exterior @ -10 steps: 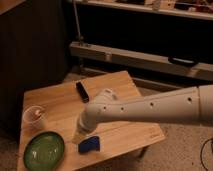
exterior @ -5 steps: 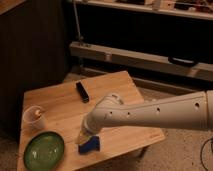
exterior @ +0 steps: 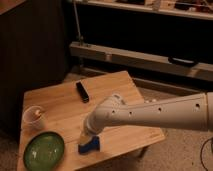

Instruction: Wipe the white sponge on the table

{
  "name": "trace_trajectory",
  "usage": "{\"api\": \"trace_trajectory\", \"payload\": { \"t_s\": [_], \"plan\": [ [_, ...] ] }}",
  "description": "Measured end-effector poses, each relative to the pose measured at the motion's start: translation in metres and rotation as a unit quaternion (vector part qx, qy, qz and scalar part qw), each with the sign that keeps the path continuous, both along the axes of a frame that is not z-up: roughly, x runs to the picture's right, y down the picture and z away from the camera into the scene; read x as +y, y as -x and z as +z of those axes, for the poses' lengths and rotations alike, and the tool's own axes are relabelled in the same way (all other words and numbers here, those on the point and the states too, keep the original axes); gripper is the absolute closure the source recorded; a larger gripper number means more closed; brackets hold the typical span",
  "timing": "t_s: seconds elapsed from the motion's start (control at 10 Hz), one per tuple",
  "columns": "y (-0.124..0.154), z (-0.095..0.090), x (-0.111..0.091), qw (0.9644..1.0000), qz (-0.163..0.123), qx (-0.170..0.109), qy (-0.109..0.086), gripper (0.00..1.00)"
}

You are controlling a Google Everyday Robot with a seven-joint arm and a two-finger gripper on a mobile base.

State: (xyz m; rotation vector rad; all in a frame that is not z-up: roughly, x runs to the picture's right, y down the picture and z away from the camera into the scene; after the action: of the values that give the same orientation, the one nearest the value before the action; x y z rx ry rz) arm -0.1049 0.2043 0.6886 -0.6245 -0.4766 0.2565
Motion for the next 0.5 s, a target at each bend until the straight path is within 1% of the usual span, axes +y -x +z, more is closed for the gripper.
{"api": "trace_trajectory", "payload": {
  "t_s": [0.1, 0.2, 0.3, 0.5],
  "plan": [
    [-0.005, 0.005, 0.004, 0.9986, -0.037, -0.03, -0.022, 0.35],
    [-0.01, 0.008, 0.008, 0.9962, -0.063, -0.048, -0.037, 0.35],
    [-0.012, 0.009, 0.01, 0.9939, -0.085, -0.055, -0.044, 0.35],
    [-0.012, 0.013, 0.016, 0.9938, -0.097, -0.044, -0.032, 0.35]
  ]
}}
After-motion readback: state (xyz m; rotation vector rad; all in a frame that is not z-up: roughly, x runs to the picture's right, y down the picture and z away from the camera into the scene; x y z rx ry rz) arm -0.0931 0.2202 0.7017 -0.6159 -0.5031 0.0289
